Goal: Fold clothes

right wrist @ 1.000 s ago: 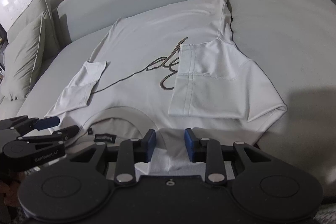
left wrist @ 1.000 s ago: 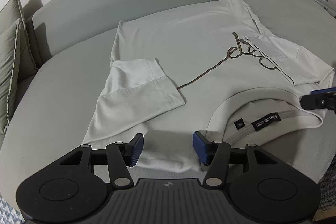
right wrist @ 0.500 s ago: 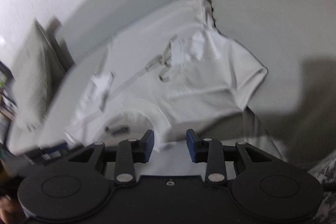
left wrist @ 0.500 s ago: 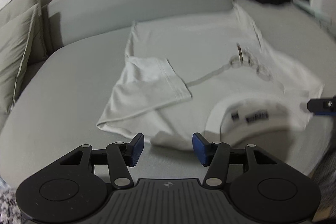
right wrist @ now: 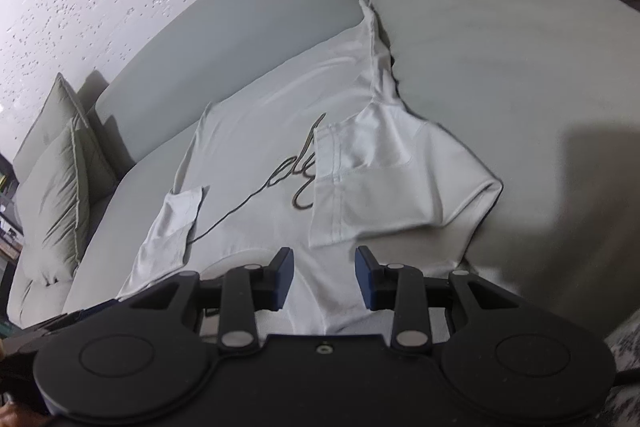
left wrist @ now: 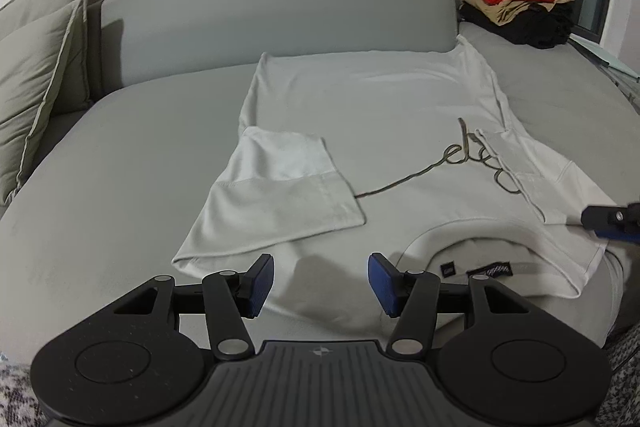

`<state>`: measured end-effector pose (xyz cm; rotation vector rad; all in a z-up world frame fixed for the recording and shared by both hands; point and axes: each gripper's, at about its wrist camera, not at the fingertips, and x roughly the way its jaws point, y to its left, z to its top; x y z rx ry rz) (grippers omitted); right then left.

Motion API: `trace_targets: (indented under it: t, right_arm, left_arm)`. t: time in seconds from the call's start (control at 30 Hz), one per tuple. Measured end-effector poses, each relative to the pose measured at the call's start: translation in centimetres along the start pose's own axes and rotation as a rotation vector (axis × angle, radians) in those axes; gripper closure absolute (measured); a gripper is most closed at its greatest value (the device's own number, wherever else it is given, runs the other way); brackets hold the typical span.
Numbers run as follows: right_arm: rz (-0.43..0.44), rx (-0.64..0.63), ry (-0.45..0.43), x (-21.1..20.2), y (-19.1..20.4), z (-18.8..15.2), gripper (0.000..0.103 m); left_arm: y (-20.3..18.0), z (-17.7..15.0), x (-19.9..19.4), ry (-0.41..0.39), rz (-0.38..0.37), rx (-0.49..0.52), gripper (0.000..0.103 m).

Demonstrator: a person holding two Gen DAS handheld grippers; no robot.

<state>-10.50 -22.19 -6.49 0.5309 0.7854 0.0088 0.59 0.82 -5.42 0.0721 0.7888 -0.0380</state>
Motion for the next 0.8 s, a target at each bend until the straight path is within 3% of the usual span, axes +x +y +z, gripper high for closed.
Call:
trace_targets:
  t: [0.13,0.23,0.3,0.33,0.37,0.47,0.53,0.67,0.8]
  right_arm:
    - [-0.124,-0.029,-0.045,1.2,-0.3,2.6,0.071]
    - [-0.224,0.020,0.009,3.7,-2.0,4.9,0.071]
    - [-0.315,0.059,0.061,5.1,-3.3,5.6,0.077]
    - [-0.352,0.071,0.075,5.4,-3.7,5.7,0.095]
    - [-0.377,0.080,0.081,5.4,-3.8,5.7,0.098]
    - [-0.315,0.124,0.096,3.9,-3.0,6.8,0.094]
    - [-0.228,0.118,0.071,1.9,-1.5,8.3,0.090]
    - [-0.082,0.056,-0.025,-2.8,2.1,11.1,0.069]
    - [0.003,0.047,-0.065,-4.8,3.8,13.1,0.065]
  left_arm:
    - [0.2,1.8,1.1,0.000,0.032,-0.014,0.051]
    - [0.9,3.2,1.2,0.006,0.020,-0.054,0.050]
    - [1.3,3.9,1.0,0.006,0.020,-0.056,0.050]
    - [1.4,4.3,0.7,0.004,0.029,-0.044,0.050]
    - [1.5,4.8,0.4,0.000,0.038,-0.029,0.050]
    - [2.1,6.4,-0.8,-0.028,0.057,0.023,0.050]
    - [2.8,7.6,-2.2,-0.072,0.037,0.019,0.049]
    - [4.7,9.8,-4.1,-0.160,0.043,-0.021,0.049]
    - [6.8,12.0,-5.9,-0.247,0.059,-0.067,0.048]
